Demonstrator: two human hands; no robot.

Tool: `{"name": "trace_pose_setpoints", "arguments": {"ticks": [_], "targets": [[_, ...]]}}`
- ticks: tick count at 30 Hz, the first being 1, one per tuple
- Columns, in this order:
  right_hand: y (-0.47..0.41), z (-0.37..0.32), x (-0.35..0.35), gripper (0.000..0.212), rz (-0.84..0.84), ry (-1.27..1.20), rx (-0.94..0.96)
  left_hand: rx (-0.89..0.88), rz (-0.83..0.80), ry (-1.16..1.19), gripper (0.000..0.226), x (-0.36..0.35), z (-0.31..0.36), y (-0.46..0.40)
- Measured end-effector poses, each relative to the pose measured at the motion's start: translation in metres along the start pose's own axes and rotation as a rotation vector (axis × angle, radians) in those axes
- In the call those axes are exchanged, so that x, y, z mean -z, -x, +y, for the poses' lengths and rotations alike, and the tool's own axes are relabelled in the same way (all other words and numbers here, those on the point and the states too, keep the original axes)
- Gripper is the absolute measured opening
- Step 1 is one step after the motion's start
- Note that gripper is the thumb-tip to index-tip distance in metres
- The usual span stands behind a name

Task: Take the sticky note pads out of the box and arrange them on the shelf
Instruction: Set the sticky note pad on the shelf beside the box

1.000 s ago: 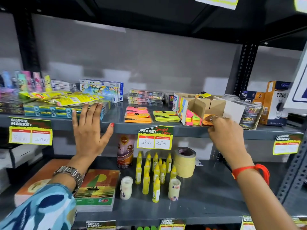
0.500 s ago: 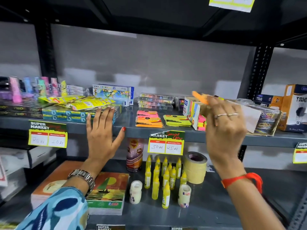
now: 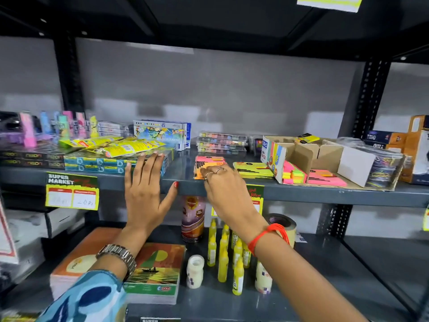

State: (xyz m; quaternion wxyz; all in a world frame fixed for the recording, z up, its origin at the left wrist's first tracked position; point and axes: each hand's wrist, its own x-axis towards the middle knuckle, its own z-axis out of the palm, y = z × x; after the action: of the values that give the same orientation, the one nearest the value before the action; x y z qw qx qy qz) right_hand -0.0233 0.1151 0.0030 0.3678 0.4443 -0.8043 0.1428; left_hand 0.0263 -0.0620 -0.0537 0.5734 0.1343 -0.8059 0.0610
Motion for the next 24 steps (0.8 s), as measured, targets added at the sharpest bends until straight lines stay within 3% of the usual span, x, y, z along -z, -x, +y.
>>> {"name": "trace_pose_setpoints", "arguments": {"ticks": [3,8,16,20,24], "targets": [[0.007,0.003,0.012,0.029,0.065,-0.058,-0.03,-0.003,0.01,0.005,0.068,-0.001,0.0,0.0],[0.033,0.03,0.034,0.036,0.317,-0.117,-0.132,-0.014,0.03,0.011,0.067,-0.003,0.002,0.001],[0.081,0.11,0.049,0.025,0.485,0.019,-0.507,0.012,0.049,0.021,0.065,-0.004,0.003,0.001],[0.082,0.132,0.056,0.031,0.273,0.107,-0.629,0.015,0.054,0.02,0.065,-0.004,0.003,0.001],[0.08,0.136,0.055,0.006,0.064,0.253,-0.564,0.009,0.066,0.019,0.064,-0.003,0.002,0.001]]}}
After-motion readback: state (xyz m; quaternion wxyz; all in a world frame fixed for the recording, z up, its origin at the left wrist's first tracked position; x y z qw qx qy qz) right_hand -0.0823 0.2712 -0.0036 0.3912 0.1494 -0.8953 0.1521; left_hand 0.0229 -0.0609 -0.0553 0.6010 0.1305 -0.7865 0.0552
